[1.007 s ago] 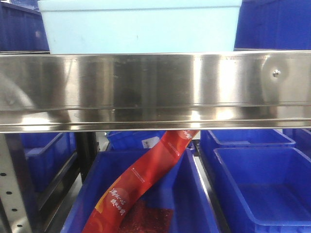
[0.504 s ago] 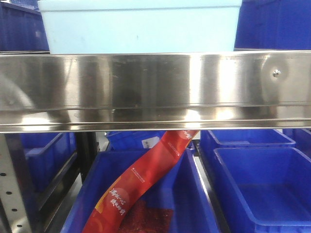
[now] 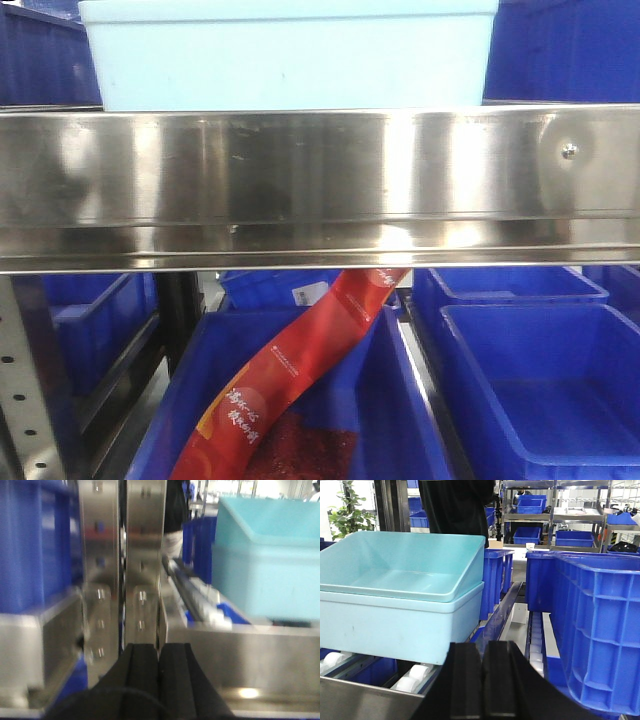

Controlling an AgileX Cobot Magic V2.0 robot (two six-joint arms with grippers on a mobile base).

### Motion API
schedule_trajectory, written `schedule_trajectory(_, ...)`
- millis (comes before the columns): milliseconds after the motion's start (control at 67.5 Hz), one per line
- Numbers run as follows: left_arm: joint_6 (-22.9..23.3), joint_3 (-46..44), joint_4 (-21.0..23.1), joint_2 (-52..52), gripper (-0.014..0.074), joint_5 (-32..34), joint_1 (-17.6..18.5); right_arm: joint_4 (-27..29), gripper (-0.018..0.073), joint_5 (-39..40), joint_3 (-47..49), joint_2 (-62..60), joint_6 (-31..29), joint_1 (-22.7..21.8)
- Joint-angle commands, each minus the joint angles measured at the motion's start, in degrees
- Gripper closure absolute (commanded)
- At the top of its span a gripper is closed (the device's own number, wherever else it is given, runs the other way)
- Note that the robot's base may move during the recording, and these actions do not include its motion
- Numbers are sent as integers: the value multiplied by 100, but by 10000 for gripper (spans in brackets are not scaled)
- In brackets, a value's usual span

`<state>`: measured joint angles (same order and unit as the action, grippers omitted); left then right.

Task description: Move two blue bins to right shelf middle

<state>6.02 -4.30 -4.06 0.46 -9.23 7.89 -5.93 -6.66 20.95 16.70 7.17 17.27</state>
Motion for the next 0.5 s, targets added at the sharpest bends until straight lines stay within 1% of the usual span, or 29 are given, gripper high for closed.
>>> schedule_trajectory(0,4,410,224,-46,707,507,-30,-34,721,116,-5,-28,-17,-29)
schedule_trajectory(44,0,430,253,-46,707,731,-30,-34,721,116,-5,-28,-17,-29)
schedule_trajectory(89,-40,430,253,-46,707,438,-30,-34,721,116,-5,-28,-17,-29)
schedule_trajectory(178,-311,430,261,-46,707,461,-30,-34,721,116,-5,-28,-17,-29)
schedule_trajectory(237,-454,430,364,-46,707,488,-30,-34,721,116,-5,-28,-17,-29)
schedule_trajectory(296,-452,430,456,-46,707,510,-30,-34,721,116,-5,-28,-17,-29)
schedule_trajectory(489,-452,430,457,-46,707,574,-30,-34,721,116,-5,-28,-17,-29)
